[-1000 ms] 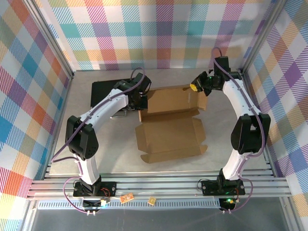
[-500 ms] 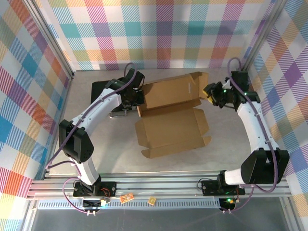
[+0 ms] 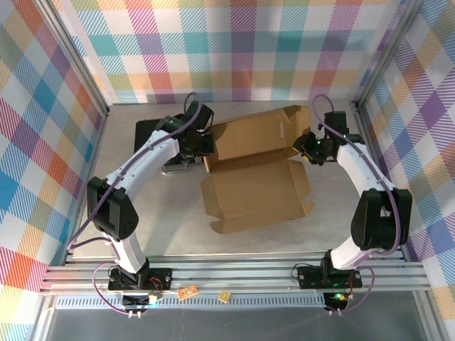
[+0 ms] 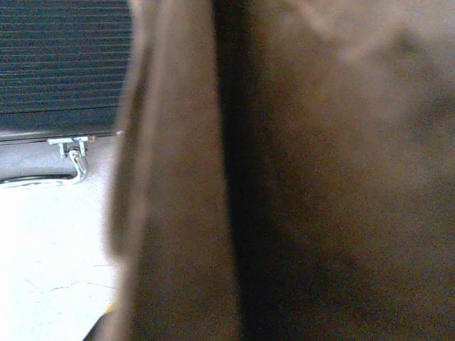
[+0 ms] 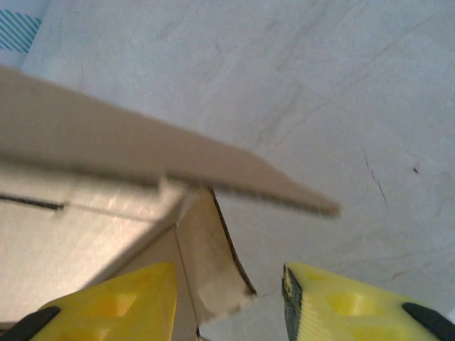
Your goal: Fold the paper box
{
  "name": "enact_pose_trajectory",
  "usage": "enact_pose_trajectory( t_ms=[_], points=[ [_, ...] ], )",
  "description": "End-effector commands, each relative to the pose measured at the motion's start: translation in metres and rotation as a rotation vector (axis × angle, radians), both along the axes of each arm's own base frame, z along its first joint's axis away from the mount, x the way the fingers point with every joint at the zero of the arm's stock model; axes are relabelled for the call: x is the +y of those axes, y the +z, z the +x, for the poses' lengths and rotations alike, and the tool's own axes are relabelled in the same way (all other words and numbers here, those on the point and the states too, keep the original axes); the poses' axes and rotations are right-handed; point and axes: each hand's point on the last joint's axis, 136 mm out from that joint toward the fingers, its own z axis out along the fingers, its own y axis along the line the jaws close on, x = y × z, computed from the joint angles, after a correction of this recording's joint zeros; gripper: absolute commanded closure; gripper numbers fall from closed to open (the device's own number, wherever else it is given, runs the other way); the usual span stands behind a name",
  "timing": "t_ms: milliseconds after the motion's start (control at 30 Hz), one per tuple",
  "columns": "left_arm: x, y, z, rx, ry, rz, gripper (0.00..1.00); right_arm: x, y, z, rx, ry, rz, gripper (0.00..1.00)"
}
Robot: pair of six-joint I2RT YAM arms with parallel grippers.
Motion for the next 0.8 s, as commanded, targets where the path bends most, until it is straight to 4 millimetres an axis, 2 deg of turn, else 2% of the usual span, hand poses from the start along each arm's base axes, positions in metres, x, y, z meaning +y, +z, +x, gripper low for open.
enact_pose_trajectory(
  t_ms=[0,67,167,333,467,633,767],
  points=[
    [-0.004,0.017,0.006,-0.029,-0.01,-0.035,1.0,0.009,0.013,0.018,-0.077,0.046,-0.008,0.63],
    [-0.005,0.016,0.006,-0.024,-0.011,-0.034,1.0,0.015,0.016,0.019,-0.093,0.056,-0.005,0.68],
    [-0.005,0.015,0.007,-0.022,-0.013,-0.031,1.0,0.024,0.027,0.019,-0.118,0.066,0.002,0.68],
    [-0.007,0.013,0.009,-0.019,-0.014,-0.034,1.0,0.039,0.048,0.013,-0.165,0.098,-0.01,0.66],
    [-0.01,0.012,0.011,-0.015,-0.017,-0.042,1.0,0.052,0.054,0.01,-0.184,0.137,-0.039,0.62],
    [-0.01,0.015,0.011,-0.022,-0.013,-0.048,1.0,0.066,0.043,0.009,-0.145,0.18,-0.058,0.6],
    [-0.009,0.017,0.01,-0.025,-0.011,-0.05,1.0,0.069,0.027,0.003,-0.099,0.189,-0.074,0.6]
  ],
)
